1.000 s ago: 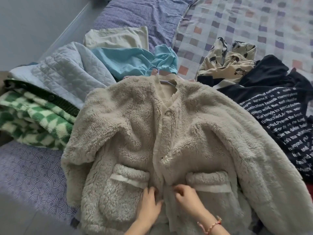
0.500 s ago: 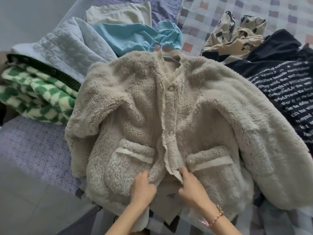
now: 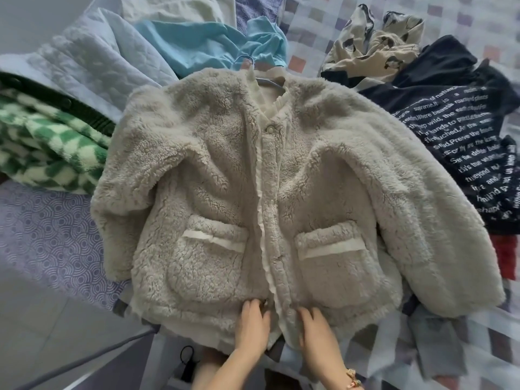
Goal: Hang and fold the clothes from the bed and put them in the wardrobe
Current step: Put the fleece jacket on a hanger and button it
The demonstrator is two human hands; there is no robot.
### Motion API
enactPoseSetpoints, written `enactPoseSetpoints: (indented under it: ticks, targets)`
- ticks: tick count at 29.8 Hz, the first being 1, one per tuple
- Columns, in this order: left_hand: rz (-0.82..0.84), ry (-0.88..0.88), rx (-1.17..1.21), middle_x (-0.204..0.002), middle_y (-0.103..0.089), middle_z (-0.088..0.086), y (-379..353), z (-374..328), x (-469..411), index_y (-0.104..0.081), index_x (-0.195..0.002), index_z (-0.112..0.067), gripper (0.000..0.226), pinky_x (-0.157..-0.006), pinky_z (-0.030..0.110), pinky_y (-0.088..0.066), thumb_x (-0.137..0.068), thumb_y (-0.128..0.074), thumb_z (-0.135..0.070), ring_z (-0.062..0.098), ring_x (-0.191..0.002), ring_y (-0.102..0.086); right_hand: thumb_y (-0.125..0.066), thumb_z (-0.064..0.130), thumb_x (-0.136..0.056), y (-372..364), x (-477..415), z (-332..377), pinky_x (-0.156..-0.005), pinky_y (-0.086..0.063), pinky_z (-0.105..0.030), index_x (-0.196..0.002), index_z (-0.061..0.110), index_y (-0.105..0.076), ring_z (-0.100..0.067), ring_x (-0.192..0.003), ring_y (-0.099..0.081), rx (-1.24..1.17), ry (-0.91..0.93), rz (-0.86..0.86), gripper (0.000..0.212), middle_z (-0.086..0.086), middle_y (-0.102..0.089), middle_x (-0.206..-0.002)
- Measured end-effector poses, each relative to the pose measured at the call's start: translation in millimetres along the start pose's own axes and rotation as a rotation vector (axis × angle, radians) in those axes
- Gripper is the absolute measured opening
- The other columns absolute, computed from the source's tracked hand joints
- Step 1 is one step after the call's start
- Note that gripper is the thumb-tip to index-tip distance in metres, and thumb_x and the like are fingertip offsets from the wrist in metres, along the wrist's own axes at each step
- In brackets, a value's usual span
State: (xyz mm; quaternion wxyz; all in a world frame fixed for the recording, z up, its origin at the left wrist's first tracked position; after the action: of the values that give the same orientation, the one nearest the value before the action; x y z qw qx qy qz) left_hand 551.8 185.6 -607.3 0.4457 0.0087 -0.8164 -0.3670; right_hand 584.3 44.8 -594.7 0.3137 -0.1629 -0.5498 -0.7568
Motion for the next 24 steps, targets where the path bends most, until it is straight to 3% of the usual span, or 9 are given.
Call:
enactPoseSetpoints:
  ticks: [2,5,8,10,12,16,19,22,24]
  targets:
    - [-0.013,0.034,-0.054,-0.123,-0.050,0.003,-0.3,-3.1,-4.0,-0.050,-0.115,-0.015,0.027,-0.091,0.032,-0.041,-0.097,-0.042,-0.033,0.021,-0.114,-0.052,-0.043,0.013,-0.075,3.0,-6.1,1.7,-0.059,-0.044,-0.033,-0.118,0.023,-0.059,-0.026,-0.079,-0.061,0.152,0.048,-0.010,0.047,-0.007,-0.055,-0.097]
    - [-0.058,0.065,-0.118,-0.119,-0.056,0.004,6.1,-9.9,-8.2,-0.054,-0.110,-0.013,0.024,-0.088,0.032,-0.042,-0.098,-0.041,-0.029,0.022,-0.112,-0.055,-0.038,0.021,-0.059,2.8,-12.9,6.8,-0.032,-0.036,-0.028,-0.076,0.023,-0.071,-0.018,-0.040,-0.051,0.303,0.056,0.033,0.037,0.000,-0.052,-0.062]
    - [-0.081,0.025,-0.020,-0.094,-0.059,0.004,11.8,-10.1,-12.9,-0.054,-0.083,-0.015,0.019,-0.076,0.032,-0.042,-0.097,-0.044,-0.022,0.025,-0.097,-0.059,-0.053,0.014,-0.065,1.1,-14.1,17.4,-0.040,-0.044,-0.035,-0.075,0.016,-0.067,-0.024,-0.051,-0.058,0.310,0.091,0.146,0.017,-0.005,-0.055,-0.070]
    - [-0.067,-0.027,0.102,-0.073,-0.049,-0.003,12.0,-3.6,-12.3,-0.039,-0.063,-0.021,0.033,-0.069,0.033,-0.039,-0.095,-0.048,-0.020,0.023,-0.082,-0.056,-0.051,0.019,-0.087,1.1,-23.2,15.8,-0.071,-0.049,-0.040,-0.098,0.011,-0.062,-0.033,-0.087,-0.060,0.174,0.043,0.152,0.017,-0.010,-0.055,-0.097]
    - [-0.072,-0.086,0.176,-0.067,-0.045,-0.008,16.6,2.3,-4.5,-0.036,-0.061,-0.025,0.037,-0.064,0.028,-0.037,-0.094,-0.053,-0.019,0.017,-0.072,-0.051,-0.044,0.022,-0.095,6.0,-28.7,12.9,-0.083,-0.043,-0.033,-0.099,0.011,-0.061,-0.027,-0.097,-0.056,-0.170,-0.073,0.248,0.021,-0.009,-0.056,-0.101]
    - [-0.063,-0.192,0.310,-0.066,-0.053,-0.007,26.4,2.1,11.9,-0.048,-0.064,-0.023,0.032,-0.062,0.014,-0.036,-0.090,-0.055,-0.006,0.002,-0.065,-0.048,-0.054,0.009,-0.092,24.8,-16.8,21.4,-0.070,-0.042,-0.015,-0.088,0.007,-0.072,-0.004,-0.075,-0.054,-0.843,-0.218,0.239,0.019,0.003,-0.064,-0.083]
    - [0.000,-0.239,0.347,-0.081,-0.064,-0.007,32.7,-11.5,14.2,-0.066,-0.088,-0.015,0.024,-0.066,0.011,-0.040,-0.088,-0.048,0.001,0.001,-0.078,-0.057,-0.057,0.008,-0.091,27.0,-7.2,29.3,-0.068,-0.044,-0.014,-0.082,0.019,-0.072,0.002,-0.068,-0.059,-0.907,-0.198,0.176,0.021,0.008,-0.069,-0.077]
    - [0.032,-0.268,0.331,-0.085,-0.064,-0.014,41.1,-19.5,13.1,-0.068,-0.098,-0.015,0.028,-0.068,0.006,-0.040,-0.087,-0.049,0.002,-0.003,-0.082,-0.057,-0.056,0.010,-0.090,34.5,-9.6,36.2,-0.063,-0.043,-0.024,-0.070,0.011,-0.073,-0.007,-0.063,-0.056,-0.794,-0.160,0.187,0.027,0.000,-0.067,-0.065]
    - [0.031,-0.269,0.342,-0.086,-0.066,-0.013,44.0,-21.1,14.0,-0.069,-0.096,-0.014,0.029,-0.068,0.005,-0.040,-0.085,-0.049,0.004,-0.004,-0.080,-0.058,-0.048,0.002,-0.091,38.8,-13.0,36.2,-0.052,-0.040,-0.025,-0.060,0.004,-0.061,-0.012,-0.051,-0.050,-0.744,-0.142,0.212,0.034,-0.006,-0.056,-0.054]
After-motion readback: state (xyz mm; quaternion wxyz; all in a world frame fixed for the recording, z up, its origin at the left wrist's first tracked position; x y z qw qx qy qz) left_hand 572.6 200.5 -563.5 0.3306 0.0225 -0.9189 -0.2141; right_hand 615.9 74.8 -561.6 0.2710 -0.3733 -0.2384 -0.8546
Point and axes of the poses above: each hand's wrist, its own x-axis away from the middle knuckle, its own y-axis out of the back of the hand, z = x × y, the point moved 5 cm from there along -x, towards the middle knuckle
